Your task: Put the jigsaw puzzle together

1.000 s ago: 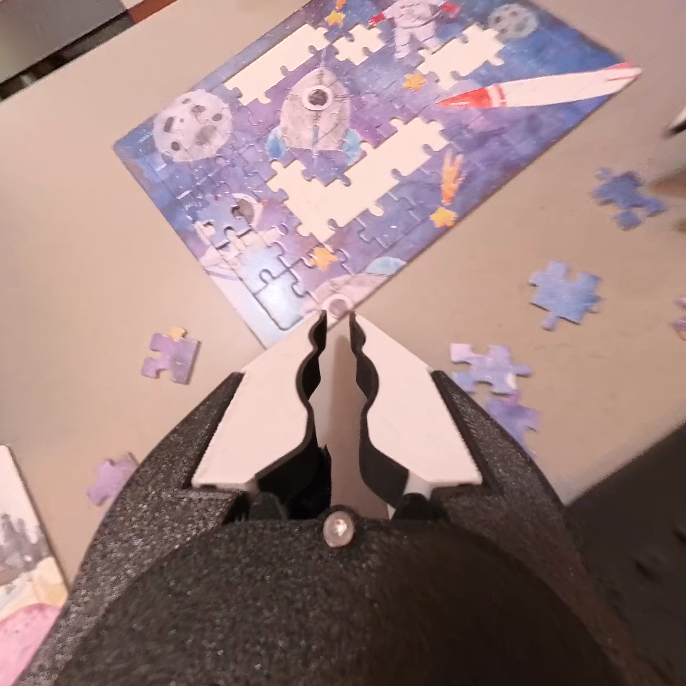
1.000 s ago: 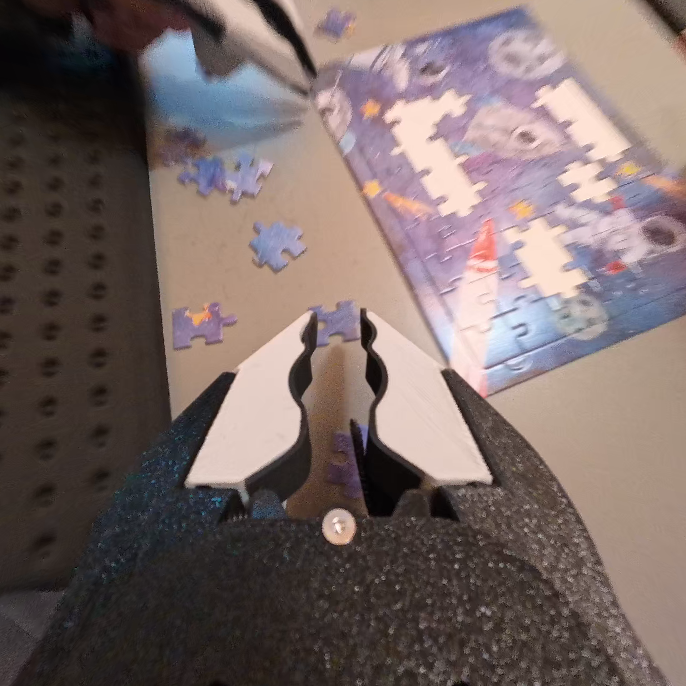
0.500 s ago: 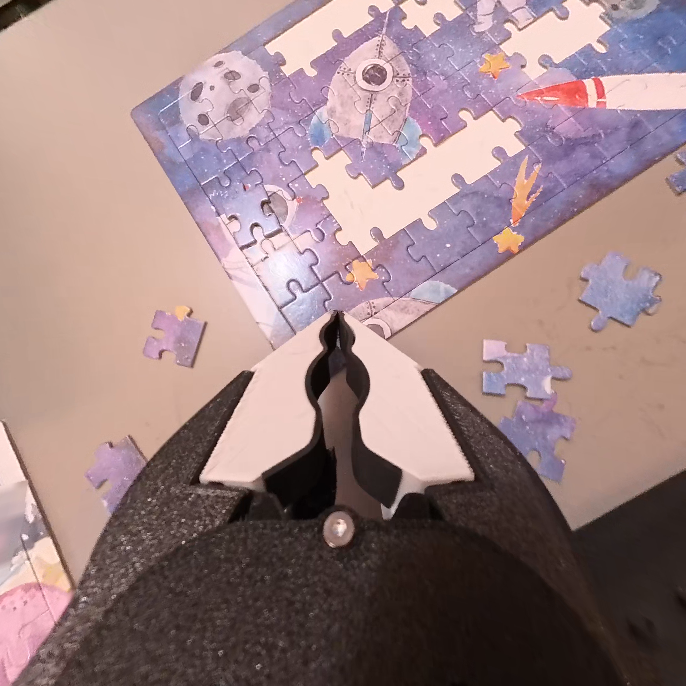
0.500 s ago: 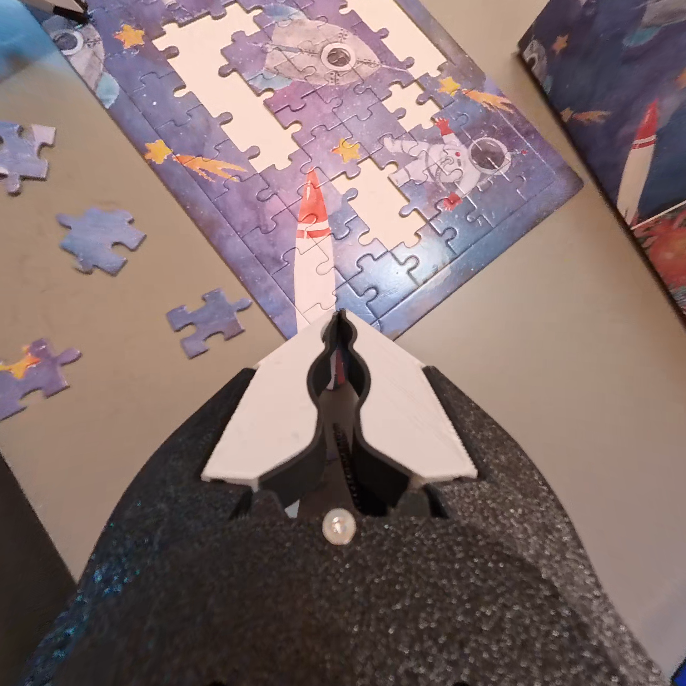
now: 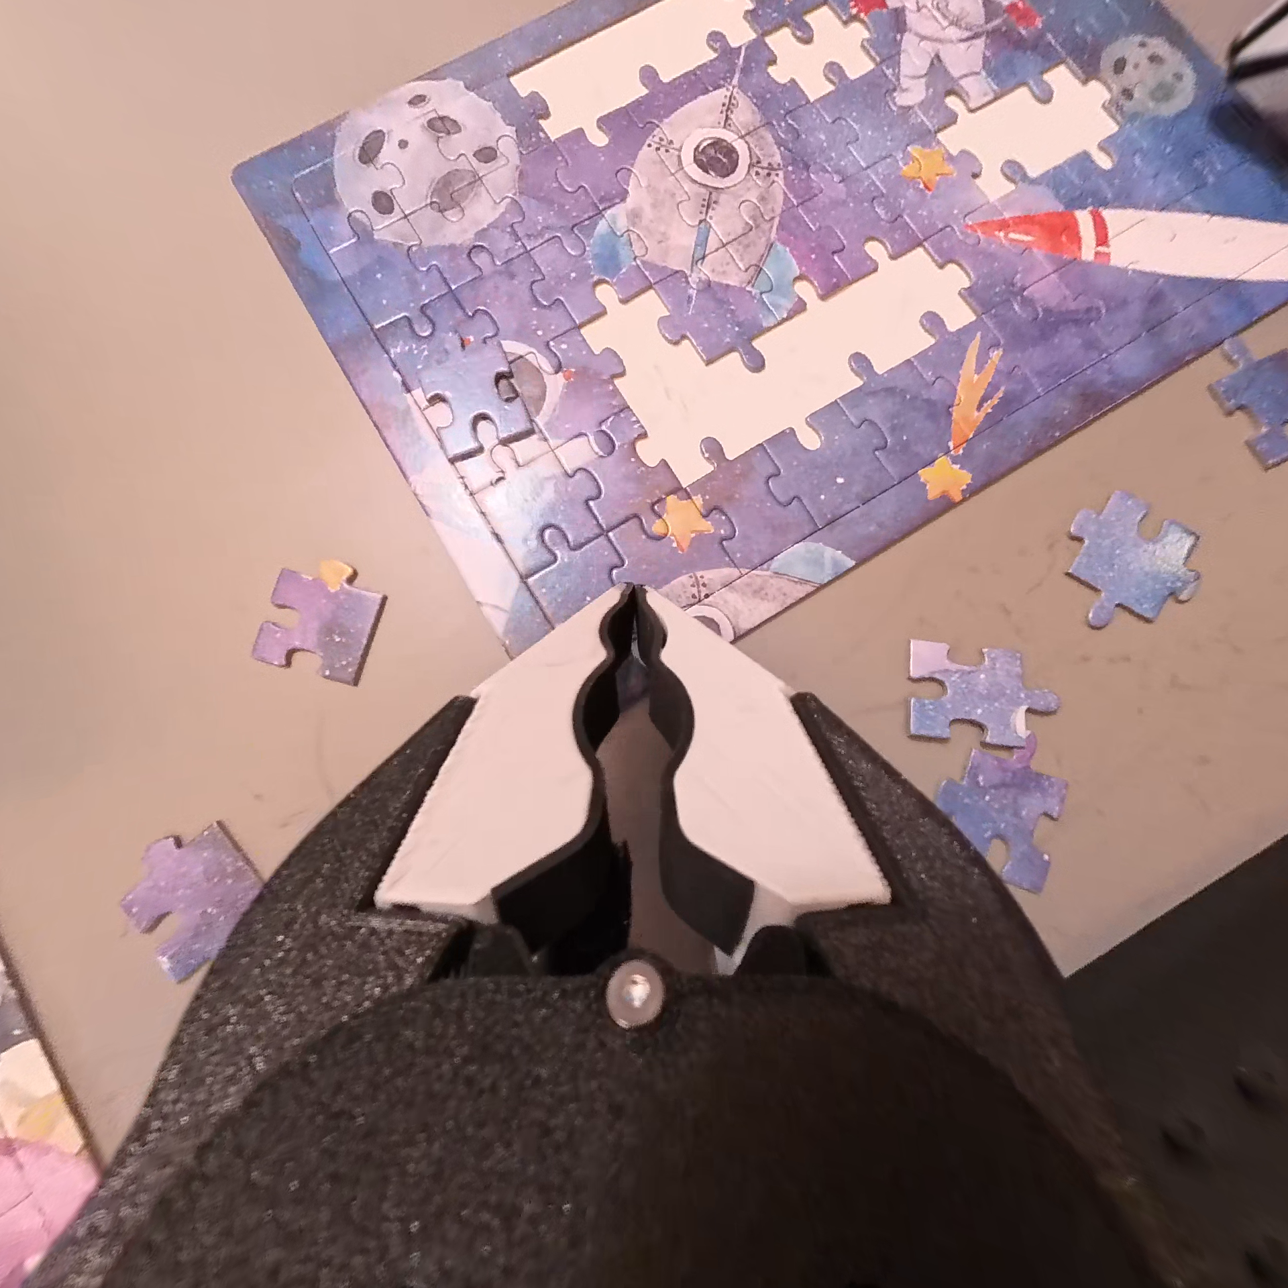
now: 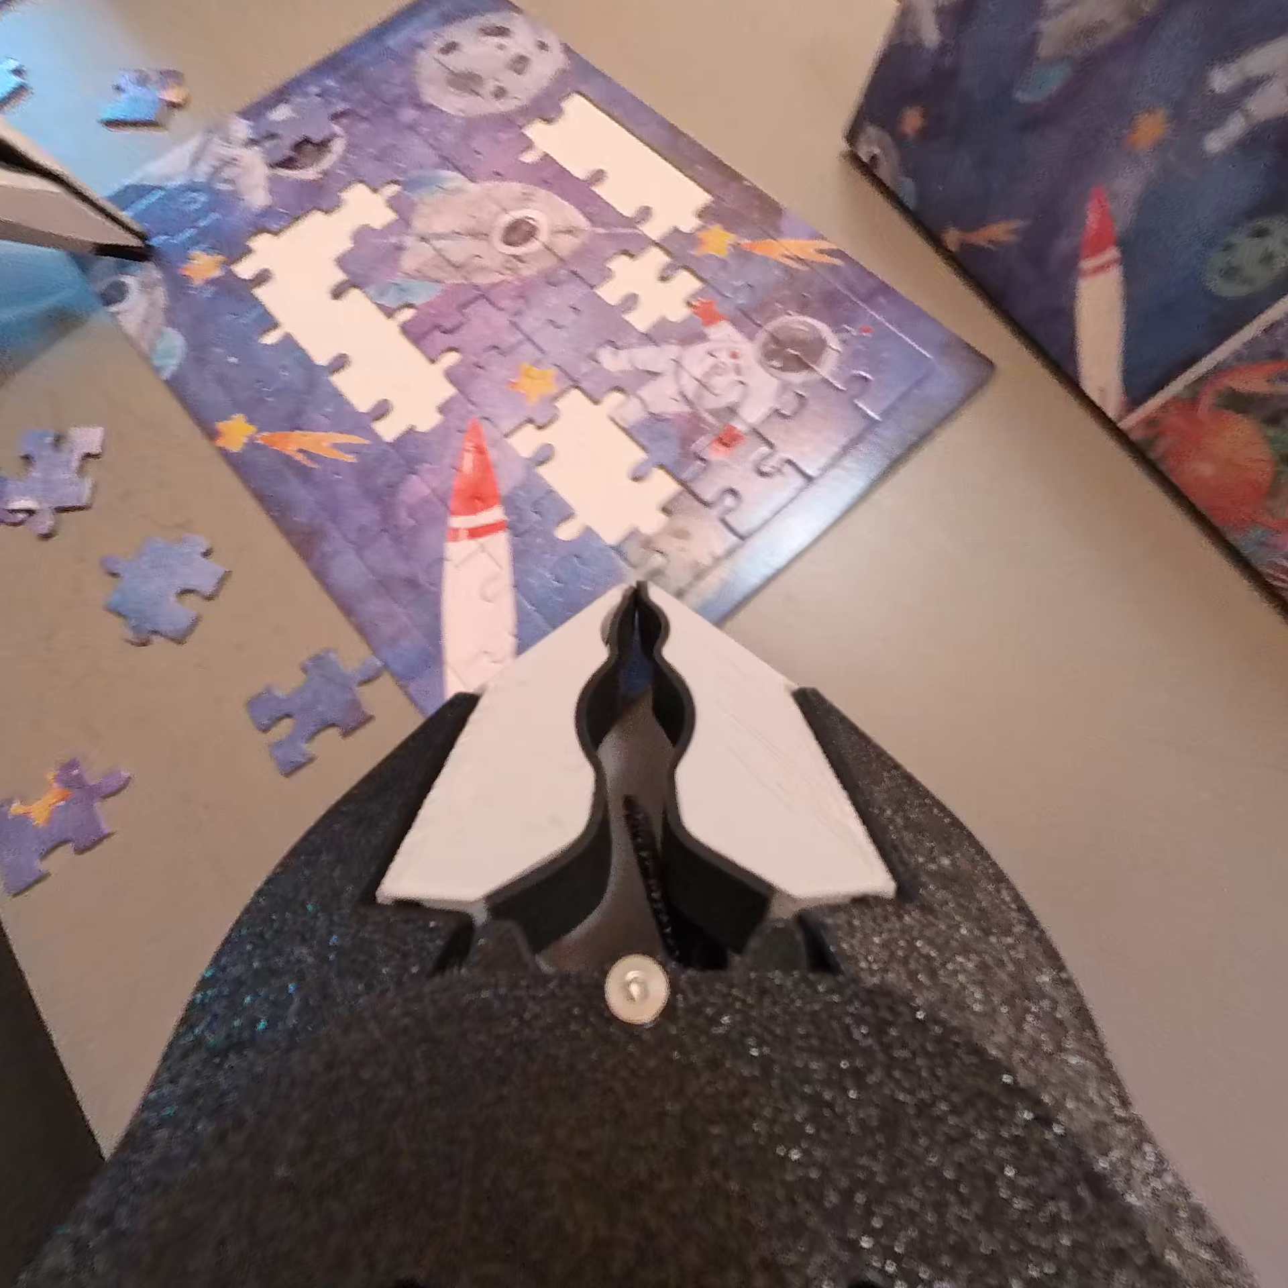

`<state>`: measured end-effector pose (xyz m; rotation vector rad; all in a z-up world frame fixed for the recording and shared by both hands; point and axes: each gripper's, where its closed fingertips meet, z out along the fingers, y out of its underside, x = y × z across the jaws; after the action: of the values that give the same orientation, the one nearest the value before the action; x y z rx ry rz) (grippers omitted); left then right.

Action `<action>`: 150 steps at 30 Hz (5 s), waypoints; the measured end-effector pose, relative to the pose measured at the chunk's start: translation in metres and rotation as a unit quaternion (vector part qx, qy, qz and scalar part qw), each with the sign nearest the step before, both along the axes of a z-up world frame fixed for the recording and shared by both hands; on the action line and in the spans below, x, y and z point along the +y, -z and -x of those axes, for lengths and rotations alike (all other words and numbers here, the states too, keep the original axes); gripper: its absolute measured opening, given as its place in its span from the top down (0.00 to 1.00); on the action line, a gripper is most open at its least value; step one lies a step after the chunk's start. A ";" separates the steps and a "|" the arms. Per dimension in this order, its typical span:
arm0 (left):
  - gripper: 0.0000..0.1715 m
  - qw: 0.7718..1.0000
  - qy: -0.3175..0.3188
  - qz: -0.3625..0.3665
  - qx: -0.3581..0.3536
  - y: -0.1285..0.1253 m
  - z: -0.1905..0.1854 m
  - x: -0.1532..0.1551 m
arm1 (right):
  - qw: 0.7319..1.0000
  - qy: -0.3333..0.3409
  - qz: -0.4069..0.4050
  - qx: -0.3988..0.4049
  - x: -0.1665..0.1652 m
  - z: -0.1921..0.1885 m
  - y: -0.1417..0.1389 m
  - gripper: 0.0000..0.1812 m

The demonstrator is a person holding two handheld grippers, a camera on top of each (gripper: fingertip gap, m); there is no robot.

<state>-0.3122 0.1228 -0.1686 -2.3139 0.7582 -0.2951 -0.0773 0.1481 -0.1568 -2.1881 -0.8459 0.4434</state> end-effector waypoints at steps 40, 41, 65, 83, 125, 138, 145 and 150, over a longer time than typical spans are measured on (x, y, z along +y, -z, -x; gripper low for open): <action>0.94 0.967 -0.092 -0.214 -0.103 -0.073 0.035 0.031 | 0.996 -0.073 0.025 -0.040 -0.098 -0.042 0.013 0.84; 0.94 0.968 -0.090 -0.212 -0.104 -0.073 0.034 0.031 | 0.996 -0.074 0.025 -0.046 -0.098 -0.042 0.013 0.84; 0.94 0.977 -0.073 -0.162 -0.121 -0.059 0.023 0.040 | 0.998 -0.051 0.039 -0.026 -0.018 0.072 0.011 0.81; 0.94 0.985 -0.038 -0.152 -0.077 -0.045 0.011 0.034 | 0.991 -0.129 0.038 -0.006 -0.041 0.090 0.004 0.89; 0.94 0.986 -0.029 -0.138 -0.092 -0.043 0.007 0.029 | 0.992 -0.115 0.004 -0.044 -0.029 0.095 0.011 0.84; 0.94 0.985 -0.031 -0.140 -0.099 -0.045 0.008 0.028 | 0.990 -0.137 0.007 -0.022 -0.039 0.080 -0.004 0.94; 0.94 0.985 -0.029 -0.139 -0.098 -0.044 0.007 0.026 | 0.991 -0.132 0.022 -0.019 -0.036 0.087 0.001 0.81; 0.94 0.985 -0.025 -0.138 -0.104 -0.045 0.006 0.025 | 0.987 -0.147 0.017 -0.058 -0.030 0.088 0.012 0.82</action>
<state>-0.3180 0.1475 -0.1235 -2.0017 0.5954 -0.3769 -0.1652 0.1177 -0.1684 -2.1430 -1.2422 0.4779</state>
